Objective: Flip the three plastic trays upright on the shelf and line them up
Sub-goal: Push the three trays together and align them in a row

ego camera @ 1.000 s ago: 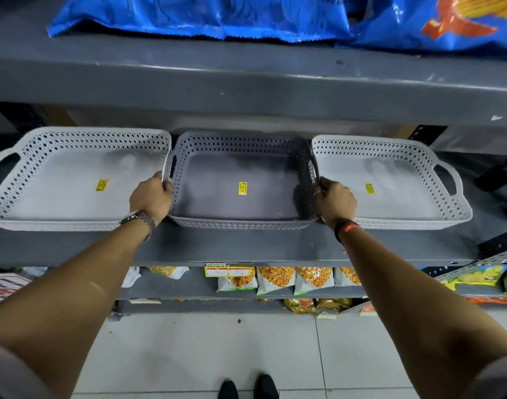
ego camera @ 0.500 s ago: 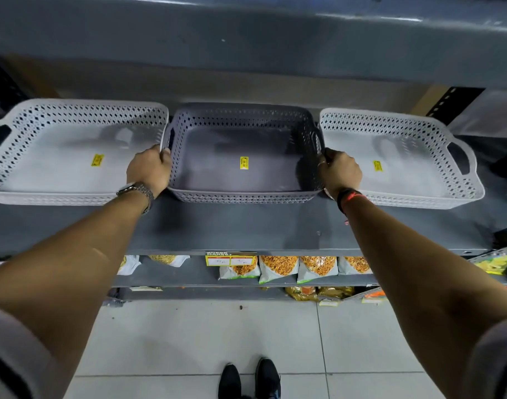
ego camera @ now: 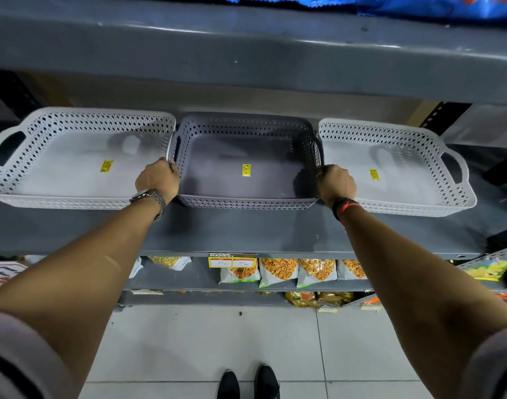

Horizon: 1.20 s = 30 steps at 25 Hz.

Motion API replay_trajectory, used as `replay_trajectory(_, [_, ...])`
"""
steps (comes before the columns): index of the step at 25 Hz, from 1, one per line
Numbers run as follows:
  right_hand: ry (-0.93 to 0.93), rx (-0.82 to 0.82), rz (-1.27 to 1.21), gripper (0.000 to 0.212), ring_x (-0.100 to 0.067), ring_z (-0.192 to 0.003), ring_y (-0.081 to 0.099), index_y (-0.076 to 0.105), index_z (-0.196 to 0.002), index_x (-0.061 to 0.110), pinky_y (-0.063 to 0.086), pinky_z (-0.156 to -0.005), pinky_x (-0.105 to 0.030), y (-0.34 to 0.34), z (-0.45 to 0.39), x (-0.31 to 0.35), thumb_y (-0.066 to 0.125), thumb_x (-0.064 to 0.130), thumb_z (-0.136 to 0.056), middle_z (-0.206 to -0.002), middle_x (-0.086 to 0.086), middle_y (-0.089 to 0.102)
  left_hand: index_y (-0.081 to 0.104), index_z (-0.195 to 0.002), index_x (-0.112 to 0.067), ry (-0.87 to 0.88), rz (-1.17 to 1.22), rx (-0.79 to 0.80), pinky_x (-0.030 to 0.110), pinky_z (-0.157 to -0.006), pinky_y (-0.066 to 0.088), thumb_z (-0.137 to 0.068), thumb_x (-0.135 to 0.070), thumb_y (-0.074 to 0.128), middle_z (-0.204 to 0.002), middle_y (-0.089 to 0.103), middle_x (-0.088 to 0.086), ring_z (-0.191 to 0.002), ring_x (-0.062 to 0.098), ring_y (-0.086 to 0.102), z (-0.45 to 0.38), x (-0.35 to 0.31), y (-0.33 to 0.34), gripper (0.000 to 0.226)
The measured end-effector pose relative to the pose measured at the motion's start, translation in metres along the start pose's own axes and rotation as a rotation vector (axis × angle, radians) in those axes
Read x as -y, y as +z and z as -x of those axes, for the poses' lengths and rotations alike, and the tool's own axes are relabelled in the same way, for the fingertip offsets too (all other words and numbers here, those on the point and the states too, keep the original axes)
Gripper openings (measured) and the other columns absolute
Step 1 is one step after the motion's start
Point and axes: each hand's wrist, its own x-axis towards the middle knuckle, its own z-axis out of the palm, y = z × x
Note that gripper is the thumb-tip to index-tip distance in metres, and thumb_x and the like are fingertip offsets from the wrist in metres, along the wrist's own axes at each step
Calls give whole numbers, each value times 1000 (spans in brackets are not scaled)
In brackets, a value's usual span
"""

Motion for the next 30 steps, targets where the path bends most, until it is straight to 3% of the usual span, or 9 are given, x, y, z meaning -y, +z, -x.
replay_trajectory(3, [0, 23, -19, 28, -44, -93, 60, 66, -96, 6, 40, -70, -35, 1, 16, -3, 41, 15, -88, -103, -26, 66, 55, -103, 3, -14, 7, -3, 45, -75, 45, -95, -22, 31, -105, 63, 32, -97, 48, 58, 13, 4, 2, 36])
replay_trajectory(14, [-25, 21, 15, 30, -41, -90, 62, 65, -102, 12, 48, -73, -38, -6, 61, -26, 39, 22, -92, -100, -23, 68, 52, -101, 1, -45, 8, -28, 39, -61, 38, -97, -23, 27, -94, 66, 30, -87, 46, 61, 68, 15, -2, 35])
replay_trajectory(30, [-25, 13, 21, 31, -40, -88, 62, 65, -102, 11, 38, -66, -32, -10, 77, -26, 37, 21, -93, -100, -22, 68, 52, -103, -2, -87, 4, -46, 37, -61, 37, -96, -25, 27, -93, 66, 29, -85, 46, 61, 87, 21, -9, 34])
